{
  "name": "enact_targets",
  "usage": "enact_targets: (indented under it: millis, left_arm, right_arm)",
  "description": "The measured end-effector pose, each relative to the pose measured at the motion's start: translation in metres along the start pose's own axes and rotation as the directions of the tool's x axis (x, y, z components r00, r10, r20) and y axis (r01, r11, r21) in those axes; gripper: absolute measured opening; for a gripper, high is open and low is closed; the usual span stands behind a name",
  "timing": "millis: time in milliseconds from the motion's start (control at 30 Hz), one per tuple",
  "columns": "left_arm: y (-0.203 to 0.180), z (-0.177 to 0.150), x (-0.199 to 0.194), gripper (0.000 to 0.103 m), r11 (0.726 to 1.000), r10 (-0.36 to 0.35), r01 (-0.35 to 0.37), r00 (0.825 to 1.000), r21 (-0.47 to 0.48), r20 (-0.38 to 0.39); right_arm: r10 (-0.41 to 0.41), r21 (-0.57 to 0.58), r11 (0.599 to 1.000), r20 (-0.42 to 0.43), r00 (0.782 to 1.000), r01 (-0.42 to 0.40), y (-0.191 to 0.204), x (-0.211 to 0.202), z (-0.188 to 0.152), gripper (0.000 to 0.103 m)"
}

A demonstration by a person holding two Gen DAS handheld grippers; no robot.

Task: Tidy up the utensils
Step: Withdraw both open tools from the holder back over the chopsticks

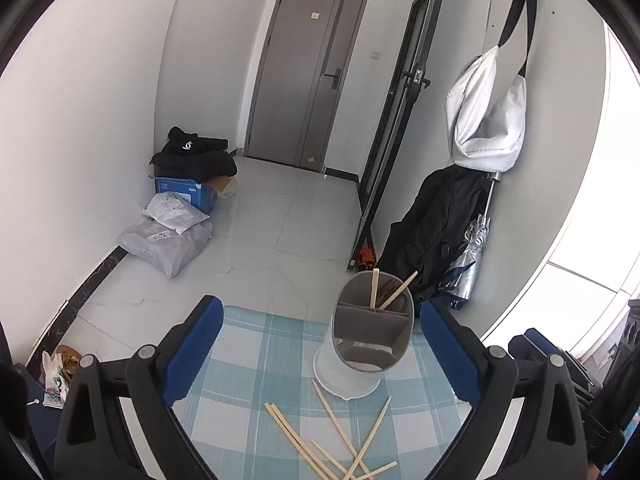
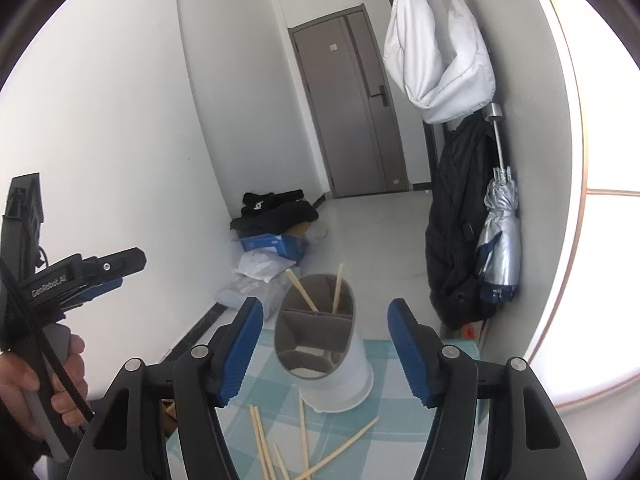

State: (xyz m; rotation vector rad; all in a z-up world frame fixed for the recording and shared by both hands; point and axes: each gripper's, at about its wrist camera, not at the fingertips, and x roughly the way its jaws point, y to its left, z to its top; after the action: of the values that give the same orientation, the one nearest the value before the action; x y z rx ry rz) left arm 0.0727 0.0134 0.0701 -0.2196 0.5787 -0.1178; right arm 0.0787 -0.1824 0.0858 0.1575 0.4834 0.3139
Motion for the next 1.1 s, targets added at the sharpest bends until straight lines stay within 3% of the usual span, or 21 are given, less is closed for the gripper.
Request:
enact_targets:
  millis: [133,367,567,667,933,1100]
  left_arm:
    - [0.000,-0.016,-0.010,0.100,1.000,0.006,-0.006,1.000,0.020,0.007]
    - [0.010,-0.049,-0.018,0.102,1.000,0.029,-0.029,0.999,0.005,0.013]
    - [0.014,-0.080,-0.013,0.102,0.998,0.062,-0.061,0.998,0.028,-0.027]
    - [0.024,-0.093,-0.003,0.102,0.999,0.052,-0.053,0.996,-0.011,-0.072]
    - [0.031,-0.117,0.012,0.102,0.999,0.035,-0.041,0.986,-0.031,-0.166]
    - [0.037,-0.125,0.025,0.102,0.996,0.016,-0.035,0.972,-0.077,-0.234]
  right_arm:
    - [-0.014,0.020,1.000,-0.011,1.000,0.014,0.000,-0.012,-0.019,0.068]
    - [-0.043,0.043,0.998,-0.046,0.998,0.045,0.000,-0.022,-0.054,0.085]
    - [-0.062,0.050,0.996,-0.111,0.992,0.068,-0.002,-0.024,-0.085,0.086]
    - [-0.068,0.060,0.995,-0.160,0.985,0.078,-0.005,-0.020,-0.097,0.086]
    - [-0.039,0.104,0.992,-0.330,0.943,0.078,-0.017,0.002,-0.133,0.086]
    - [-0.022,0.154,0.983,-0.450,0.893,0.102,-0.025,0.025,-0.152,0.086]
